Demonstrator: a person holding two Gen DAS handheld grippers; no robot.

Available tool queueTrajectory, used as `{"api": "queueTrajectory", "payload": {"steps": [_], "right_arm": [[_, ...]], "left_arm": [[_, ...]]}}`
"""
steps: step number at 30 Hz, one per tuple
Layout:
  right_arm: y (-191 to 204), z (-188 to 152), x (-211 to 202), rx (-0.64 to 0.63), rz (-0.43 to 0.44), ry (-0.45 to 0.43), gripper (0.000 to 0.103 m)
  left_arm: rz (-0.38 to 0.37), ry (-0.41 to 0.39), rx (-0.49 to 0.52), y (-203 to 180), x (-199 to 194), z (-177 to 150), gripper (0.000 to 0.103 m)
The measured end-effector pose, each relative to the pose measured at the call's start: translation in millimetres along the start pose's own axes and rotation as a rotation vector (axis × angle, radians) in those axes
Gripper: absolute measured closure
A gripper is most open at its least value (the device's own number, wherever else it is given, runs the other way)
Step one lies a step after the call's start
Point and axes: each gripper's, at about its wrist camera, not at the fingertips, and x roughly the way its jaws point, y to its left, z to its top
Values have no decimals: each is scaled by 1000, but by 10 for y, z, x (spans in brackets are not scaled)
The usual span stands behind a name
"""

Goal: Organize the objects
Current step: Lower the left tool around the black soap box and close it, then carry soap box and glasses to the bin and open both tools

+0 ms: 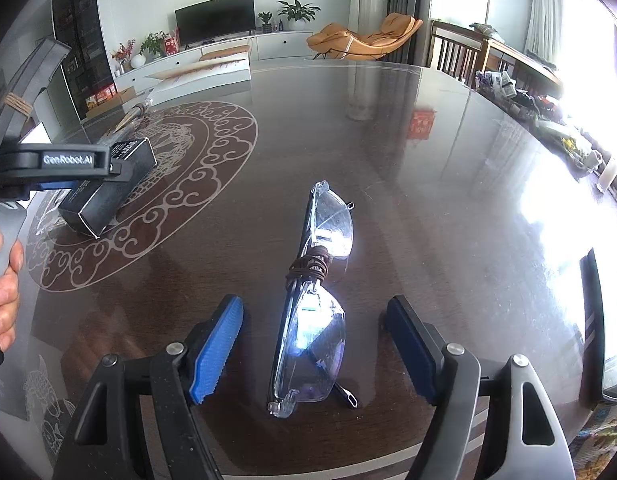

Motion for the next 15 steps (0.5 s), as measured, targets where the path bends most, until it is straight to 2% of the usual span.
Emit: {"api": "queueTrajectory", "payload": {"steps": [4, 5, 8, 12, 13, 14, 15], "right_arm": [[-298, -22, -124, 167, 216, 12, 28], [-361, -29, -140, 197, 245, 22, 28], [-390, 3, -131, 187, 247, 80, 28], [-129, 206, -25, 49, 189, 150, 30], [-87, 273, 40, 35, 175, 173, 33], [-74, 327, 118, 33, 159, 200, 49], [-66, 377, 147, 27, 113, 202, 74]], "left_arm": [[-61, -29, 28, -12, -142, -203, 45], [-77, -35, 25, 9, -196, -281, 45], [-123, -59, 17, 72, -374, -575, 45], [-136, -104, 36, 118, -588, -879, 45], [-141, -112, 34, 139, -635, -931, 45], [-151, -120, 25, 176, -693, -982, 45], [-166, -127, 9, 238, -761, -1027, 45]]}}
